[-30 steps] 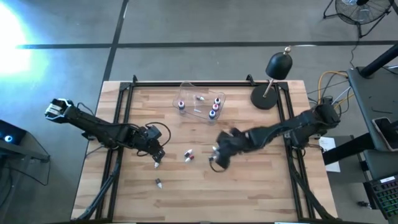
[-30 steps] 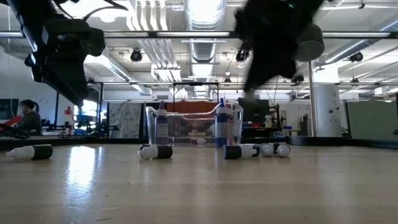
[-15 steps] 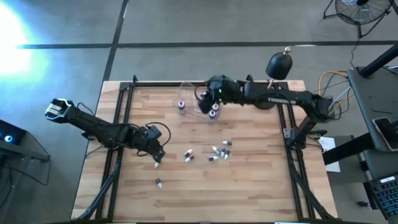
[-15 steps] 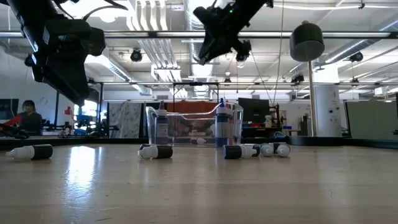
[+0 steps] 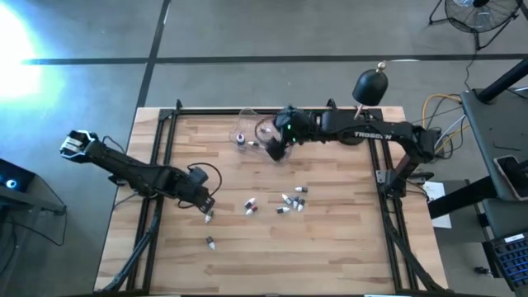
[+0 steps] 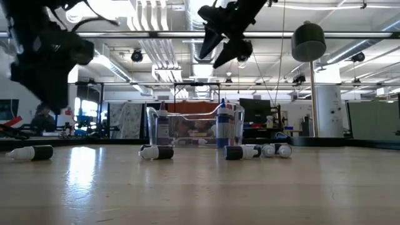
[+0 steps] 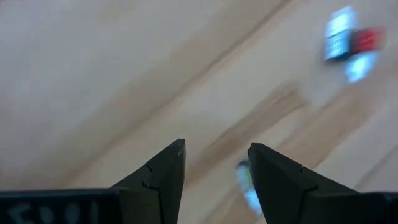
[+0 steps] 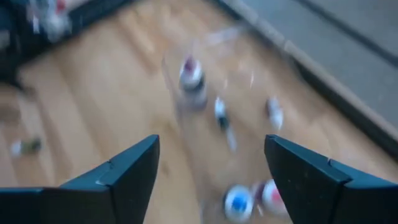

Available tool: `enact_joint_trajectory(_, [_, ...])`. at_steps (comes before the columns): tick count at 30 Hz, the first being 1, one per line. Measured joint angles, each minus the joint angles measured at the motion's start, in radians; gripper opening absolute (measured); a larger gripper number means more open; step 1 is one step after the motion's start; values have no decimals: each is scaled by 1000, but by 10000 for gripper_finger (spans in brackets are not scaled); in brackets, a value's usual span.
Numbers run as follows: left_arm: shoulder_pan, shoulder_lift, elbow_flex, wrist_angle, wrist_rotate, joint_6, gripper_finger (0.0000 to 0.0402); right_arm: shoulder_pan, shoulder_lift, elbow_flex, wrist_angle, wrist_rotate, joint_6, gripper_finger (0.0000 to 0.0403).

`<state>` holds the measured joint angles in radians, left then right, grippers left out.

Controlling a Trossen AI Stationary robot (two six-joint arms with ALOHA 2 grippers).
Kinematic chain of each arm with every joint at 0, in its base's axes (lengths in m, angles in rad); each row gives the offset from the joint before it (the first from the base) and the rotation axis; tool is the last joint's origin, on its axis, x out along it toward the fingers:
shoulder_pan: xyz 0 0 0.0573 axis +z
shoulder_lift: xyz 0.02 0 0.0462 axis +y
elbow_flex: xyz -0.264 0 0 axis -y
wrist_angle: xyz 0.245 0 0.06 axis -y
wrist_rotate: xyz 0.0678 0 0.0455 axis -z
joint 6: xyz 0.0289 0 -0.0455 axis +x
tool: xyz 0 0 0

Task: Pick & Place food coloring
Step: Put the bottom small green food coloring bottle into the transparent bin

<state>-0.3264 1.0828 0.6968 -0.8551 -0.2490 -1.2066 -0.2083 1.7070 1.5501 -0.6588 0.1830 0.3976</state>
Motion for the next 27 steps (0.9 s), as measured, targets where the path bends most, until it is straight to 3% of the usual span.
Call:
enact_joint_trajectory(3, [-6,3,0,-71,94,-113,151,43,0,-10,-104,-1,55,295])
enact_joint_trajectory(7, [-43,17,0,-27,161,-182,151,98,0,-21,-169,10,121,296])
enact_joint_trajectory(16, [-158,147,2,28,163,-297,152,161,0,-23,-216,74,222,288])
enact_joint_trajectory(27, [-162,297,4,172,154,-322,152,182,0,-23,-227,82,228,278])
